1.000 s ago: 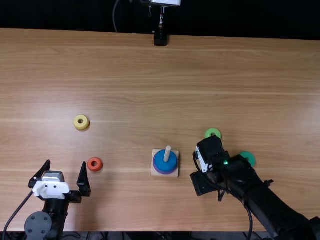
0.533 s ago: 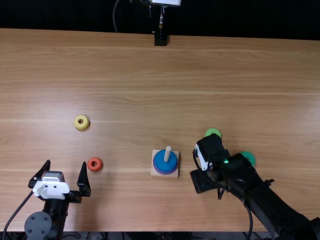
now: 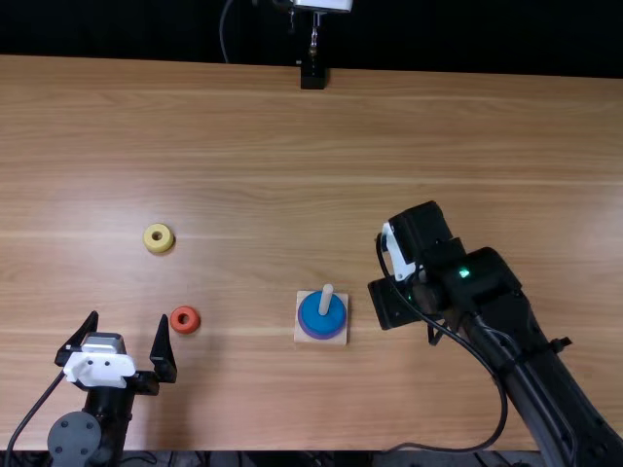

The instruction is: Build the Hanoi tower: stack the rings onto the peg from bottom to top in this color order: purple, dark blue, light blue, dark green, light green, yellow, orange.

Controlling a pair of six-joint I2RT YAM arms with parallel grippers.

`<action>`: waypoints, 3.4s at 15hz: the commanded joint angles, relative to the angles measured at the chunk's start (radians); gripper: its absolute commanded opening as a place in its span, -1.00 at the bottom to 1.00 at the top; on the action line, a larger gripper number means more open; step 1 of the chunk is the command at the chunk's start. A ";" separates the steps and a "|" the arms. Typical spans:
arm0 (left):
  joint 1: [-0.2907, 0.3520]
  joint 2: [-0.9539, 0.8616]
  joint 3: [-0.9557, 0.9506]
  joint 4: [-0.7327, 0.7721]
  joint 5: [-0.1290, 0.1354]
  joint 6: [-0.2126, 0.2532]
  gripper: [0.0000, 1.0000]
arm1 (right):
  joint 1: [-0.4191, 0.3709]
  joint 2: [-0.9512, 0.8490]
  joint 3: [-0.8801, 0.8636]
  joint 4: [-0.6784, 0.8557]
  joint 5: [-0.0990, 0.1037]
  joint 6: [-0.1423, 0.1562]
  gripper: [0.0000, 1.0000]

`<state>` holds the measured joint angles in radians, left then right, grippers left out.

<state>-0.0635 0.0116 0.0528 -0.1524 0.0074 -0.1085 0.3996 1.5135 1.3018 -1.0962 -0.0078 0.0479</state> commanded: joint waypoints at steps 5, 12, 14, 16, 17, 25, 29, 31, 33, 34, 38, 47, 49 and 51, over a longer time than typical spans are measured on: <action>0.011 -0.012 -0.047 -0.021 0.013 0.004 1.00 | 0.094 0.013 0.284 -0.188 -0.005 -0.090 -1.00; 0.011 -0.012 -0.047 -0.021 0.013 0.004 1.00 | 0.206 0.114 0.461 -0.203 -0.007 -0.077 -1.00; 0.011 -0.012 -0.047 -0.021 0.013 0.004 1.00 | 0.232 0.132 0.461 -0.203 -0.007 -0.075 -1.00; 0.011 -0.012 -0.047 -0.021 0.013 0.004 1.00 | 0.246 0.154 0.462 -0.201 -0.007 -0.074 -1.00; 0.011 -0.012 -0.047 -0.021 0.013 0.004 1.00 | 0.257 0.159 0.462 -0.201 -0.007 -0.074 -1.00; 0.011 -0.012 -0.047 -0.021 0.013 0.004 1.00 | 0.291 0.200 0.461 -0.199 -0.005 -0.068 -1.00; 0.011 -0.012 -0.047 -0.021 0.013 0.004 1.00 | 0.295 0.221 0.458 -0.197 -0.005 -0.068 -1.00; 0.011 -0.012 -0.045 -0.021 0.013 0.004 1.00 | 0.295 0.224 0.452 -0.197 -0.005 -0.070 -1.00; 0.011 -0.012 -0.047 -0.021 0.013 0.004 1.00 | 0.294 0.231 0.452 -0.195 -0.003 -0.070 -1.00; 0.011 -0.012 -0.047 -0.021 0.011 0.004 1.00 | 0.294 0.238 0.458 -0.195 -0.001 -0.070 -0.96; 0.011 -0.012 -0.047 -0.021 0.013 0.004 1.00 | 0.294 0.248 0.461 -0.197 0.002 -0.072 1.00; 0.011 -0.012 -0.047 -0.021 0.013 0.004 1.00 | 0.243 0.241 0.530 -0.037 0.002 0.039 1.00; 0.011 -0.012 -0.047 -0.021 0.013 0.004 1.00 | 0.154 0.209 0.493 0.057 0.008 0.147 1.00; 0.011 -0.012 -0.047 -0.021 0.011 0.004 1.00 | 0.051 0.131 0.404 0.136 0.008 0.145 1.00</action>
<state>-0.0639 0.0116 0.0528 -0.1520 0.0078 -0.1085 0.4744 1.7039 1.7218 -0.9577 -0.0074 0.1547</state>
